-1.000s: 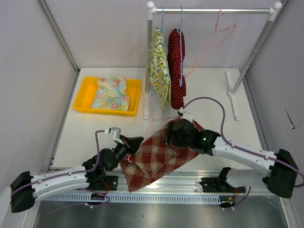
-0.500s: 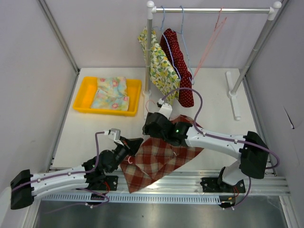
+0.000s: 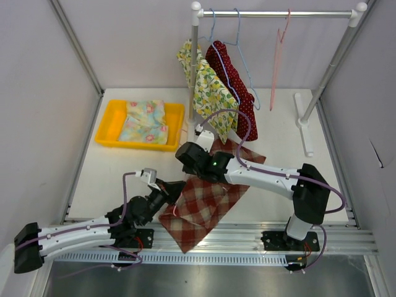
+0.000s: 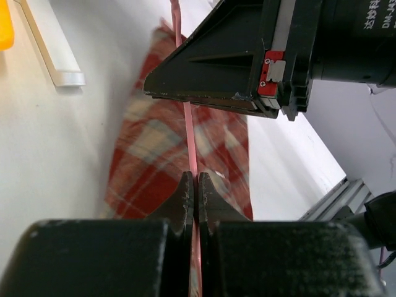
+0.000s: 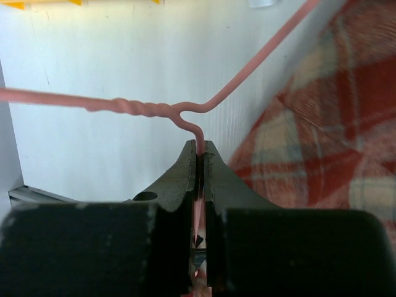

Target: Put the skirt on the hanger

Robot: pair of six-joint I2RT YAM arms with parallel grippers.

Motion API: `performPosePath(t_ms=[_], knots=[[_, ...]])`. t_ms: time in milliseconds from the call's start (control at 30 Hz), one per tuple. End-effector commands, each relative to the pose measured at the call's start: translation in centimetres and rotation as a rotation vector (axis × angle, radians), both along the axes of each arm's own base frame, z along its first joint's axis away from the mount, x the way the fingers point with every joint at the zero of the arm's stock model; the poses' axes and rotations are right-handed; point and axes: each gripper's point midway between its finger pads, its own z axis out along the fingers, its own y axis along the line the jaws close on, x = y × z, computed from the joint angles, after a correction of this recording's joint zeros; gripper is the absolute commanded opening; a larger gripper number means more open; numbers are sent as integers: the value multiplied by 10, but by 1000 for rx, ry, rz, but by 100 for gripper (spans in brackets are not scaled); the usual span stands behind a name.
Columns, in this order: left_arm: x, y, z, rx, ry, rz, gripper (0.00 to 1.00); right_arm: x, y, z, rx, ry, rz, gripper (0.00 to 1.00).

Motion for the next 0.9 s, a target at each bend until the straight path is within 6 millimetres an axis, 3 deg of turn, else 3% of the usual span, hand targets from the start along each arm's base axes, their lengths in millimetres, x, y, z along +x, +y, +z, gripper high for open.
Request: performPosePath(t_ms=[0, 33, 133, 167, 233, 267, 333, 400, 467, 667, 733, 867], knots=[[-11, -8, 0, 54, -15, -84, 7, -8, -13, 20, -69, -66, 36, 0], [-11, -8, 14, 39, -23, -87, 27, -14, -16, 28, -59, -77, 58, 0], [-12, -3, 31, 22, -43, -81, 51, -31, -20, 34, -58, -87, 97, 0], [-12, 1, 51, -26, -65, -70, 54, -37, -27, 45, -46, -101, 104, 0], [-11, 10, 57, -18, -69, -44, 57, -49, -33, 52, -31, -102, 124, 0], [-11, 15, 77, -58, -90, -34, 57, -56, -40, 59, -10, -114, 137, 0], [-8, 22, 79, -38, -80, -2, 59, -68, -44, 66, 14, -119, 166, 0], [-7, 26, 98, -53, -82, 20, 59, -76, -53, 77, 44, -127, 177, 0], [-4, 29, 102, -31, -67, 45, 60, -87, -59, 78, 54, -131, 199, 0], [0, 25, 130, -35, -73, 56, 60, -118, -91, 120, 170, -180, 199, 0], [3, 23, 137, -33, -74, 67, 61, -124, -103, 143, 240, -196, 198, 0], [5, 16, 150, -14, -73, 60, 62, -135, -130, 168, 318, -192, 214, 0]])
